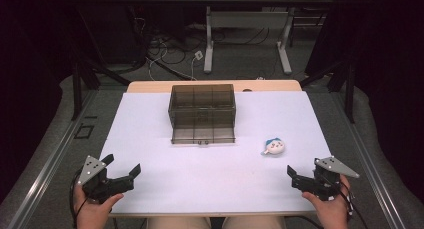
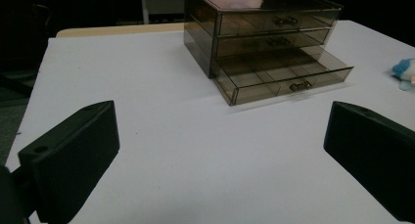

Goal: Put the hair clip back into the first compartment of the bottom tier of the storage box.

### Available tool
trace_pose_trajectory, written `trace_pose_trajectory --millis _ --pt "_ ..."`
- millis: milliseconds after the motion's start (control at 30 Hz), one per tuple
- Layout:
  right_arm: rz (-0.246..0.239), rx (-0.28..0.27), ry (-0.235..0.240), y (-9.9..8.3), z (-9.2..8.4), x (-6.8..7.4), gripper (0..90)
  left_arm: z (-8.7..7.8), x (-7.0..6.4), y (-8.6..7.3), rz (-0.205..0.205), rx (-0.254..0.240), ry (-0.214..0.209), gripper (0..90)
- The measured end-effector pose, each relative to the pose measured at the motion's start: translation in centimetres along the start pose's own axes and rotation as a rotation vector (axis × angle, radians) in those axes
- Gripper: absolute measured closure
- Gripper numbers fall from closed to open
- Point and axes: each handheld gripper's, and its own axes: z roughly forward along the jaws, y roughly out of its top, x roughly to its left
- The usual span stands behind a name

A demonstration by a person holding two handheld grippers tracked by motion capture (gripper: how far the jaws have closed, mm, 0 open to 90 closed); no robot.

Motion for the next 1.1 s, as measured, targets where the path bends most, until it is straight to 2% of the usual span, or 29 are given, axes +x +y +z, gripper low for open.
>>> trace_pose_trajectory --millis 67,167,267,300,333,367,400,433,533,700,1100 --pt "-0.003 0.010 -0.012 0.0 0.0 0.0 2.1 -0.1 -0.1 0.1 0.018 0.002 0.009 0.3" --pt "0.002 0.028 -0.006 0.1 0.0 0.1 2.1 -0.1 -0.3 0.1 0.022 0.013 0.003 0.3" --pt "-0.010 0.039 -0.012 0.2 0.1 0.3 2.1 -0.1 -0.5 0.1 0.038 0.043 -0.007 0.3" --pt "-0.009 0.017 -0.011 0.2 0.3 0.4 2.1 -0.1 -0.6 0.1 0.032 0.047 -0.015 0.3" --pt "-0.006 0.048 -0.006 0.3 0.2 0.5 2.1 0.0 -0.7 0.1 0.027 0.049 -0.020 0.3" --pt "-0.008 0.051 -0.002 0.4 0.3 0.5 2.1 0.0 -0.8 0.1 0.028 0.049 -0.017 0.3" --pt "-0.010 0.021 -0.009 0.4 0.7 0.6 2.0 0.0 -0.8 0.1 0.030 0.047 -0.017 0.3" --pt "-0.018 0.046 -0.007 0.5 0.6 0.6 2.0 0.0 -0.8 0.1 0.034 0.045 -0.016 0.3" --pt "-0.013 0.066 -0.005 0.9 0.9 0.7 2.0 0.1 -0.7 0.0 0.024 0.040 -0.022 0.3" --pt "0.018 0.107 0.008 1.7 1.4 0.7 2.1 0.1 -0.6 -0.1 0.004 0.045 -0.031 0.3" --pt "-0.001 0.183 0.018 3.7 2.6 0.7 2.1 0.1 -0.6 -0.1 -0.014 0.056 -0.038 0.3"
